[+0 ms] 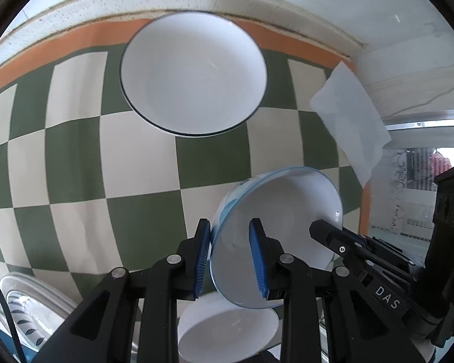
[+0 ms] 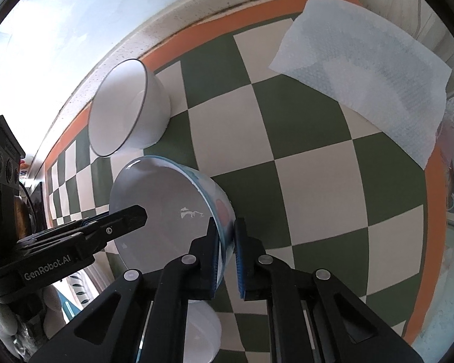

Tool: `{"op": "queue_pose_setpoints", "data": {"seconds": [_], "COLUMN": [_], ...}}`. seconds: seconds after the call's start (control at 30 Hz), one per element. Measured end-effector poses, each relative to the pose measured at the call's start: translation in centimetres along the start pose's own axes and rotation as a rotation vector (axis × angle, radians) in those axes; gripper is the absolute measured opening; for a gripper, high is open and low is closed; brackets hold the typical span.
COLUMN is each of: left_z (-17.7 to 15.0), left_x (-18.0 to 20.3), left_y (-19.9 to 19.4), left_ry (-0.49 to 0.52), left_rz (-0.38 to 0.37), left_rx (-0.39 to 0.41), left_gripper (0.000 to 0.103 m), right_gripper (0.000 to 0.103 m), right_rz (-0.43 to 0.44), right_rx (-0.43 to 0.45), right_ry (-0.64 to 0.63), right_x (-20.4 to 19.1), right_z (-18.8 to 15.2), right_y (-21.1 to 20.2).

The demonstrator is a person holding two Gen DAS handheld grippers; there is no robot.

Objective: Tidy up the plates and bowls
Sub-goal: 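Lower the plain white bowl into the flower-dot bowl and grip both rims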

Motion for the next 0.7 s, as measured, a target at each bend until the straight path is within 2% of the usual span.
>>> {"op": "queue_pose_setpoints", "data": {"seconds": [0.2, 0.37, 0.53, 0.7], "left_z": [-1.0, -3.4, -6.5, -8.7], "left_x": [1.7, 2.7, 2.7, 1.8], "left_y": [-3.5, -5.9, -6.6, -6.1], "left_ry": [0.017, 0.051, 0.074, 0.061], "left_rz": [-0.028, -0.021, 0.002, 0.011], "left_rx": [0.040, 0.053, 0.041, 0.027], "left_gripper": [0.024, 0.024, 0.024, 0.024], "right_gripper": [0.011, 0.011, 0.011, 0.011], "right_rz": [0.043, 0.062, 0.065, 0.073], "right_rx": [0.013, 0.024, 0.016, -0.016], "right_ry": [-0.002, -0.028, -0.064, -0.078], "right_x": [-0.4, -1.0, -1.5, -1.8], "right_z": [-1.2, -3.3, -6.2, -9.2], "right_y": [-3.2, -6.0, -7.4, -7.0]}}
Point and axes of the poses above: each gripper's, at about its wrist camera, not at the fingertips, and y roughly the way its jaws point, x to its right, z to its top, the point moved 9 cm from there along y, roughly the way its jaws point, and after that the axes turned 14 degrees about -z, right-handed, at the moved point
